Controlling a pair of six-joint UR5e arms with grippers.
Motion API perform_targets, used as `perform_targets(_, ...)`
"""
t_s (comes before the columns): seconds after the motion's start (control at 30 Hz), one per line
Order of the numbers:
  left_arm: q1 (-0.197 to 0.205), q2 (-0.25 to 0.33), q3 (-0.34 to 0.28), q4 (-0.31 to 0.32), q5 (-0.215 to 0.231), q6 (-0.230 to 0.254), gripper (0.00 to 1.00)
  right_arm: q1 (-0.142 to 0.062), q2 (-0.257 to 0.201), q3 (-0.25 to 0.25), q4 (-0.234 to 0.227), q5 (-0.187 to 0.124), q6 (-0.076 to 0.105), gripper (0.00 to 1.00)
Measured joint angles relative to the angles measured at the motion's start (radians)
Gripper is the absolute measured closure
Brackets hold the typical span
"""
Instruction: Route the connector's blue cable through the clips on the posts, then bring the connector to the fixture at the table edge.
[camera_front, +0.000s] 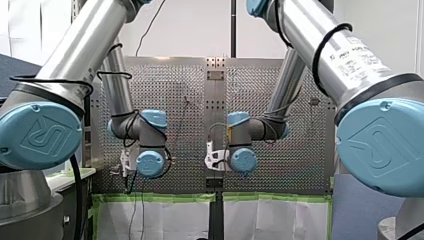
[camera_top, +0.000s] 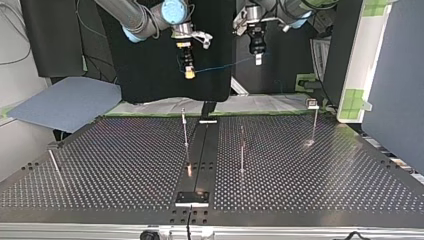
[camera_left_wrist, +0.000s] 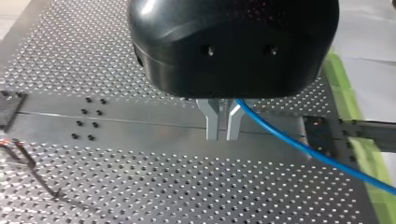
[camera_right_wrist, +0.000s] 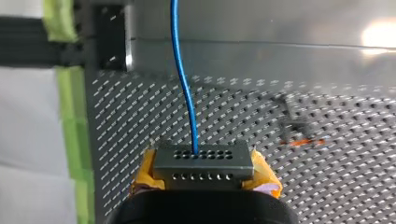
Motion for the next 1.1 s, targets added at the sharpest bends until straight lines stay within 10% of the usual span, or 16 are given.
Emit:
perform_targets(0.3,0.005,0.075,0.055,-0.075,-0.006,-0.001,0.88,-0.016,-0.078,-0.06,0.077,-0.076,0.05,1.0)
perform_targets(0.7,0.017,0.178,0.125,-0.178,-0.028,-0.001,0.88,-0.041,-0.18,-0.149,0.179,-0.145,0.056,1.0)
perform_targets(1.1,0.036,0.27,0.209,-0.27,-0.03,-0.019,0.88,-0.12,-0.276,-0.17,0.273,-0.185,0.062,1.0)
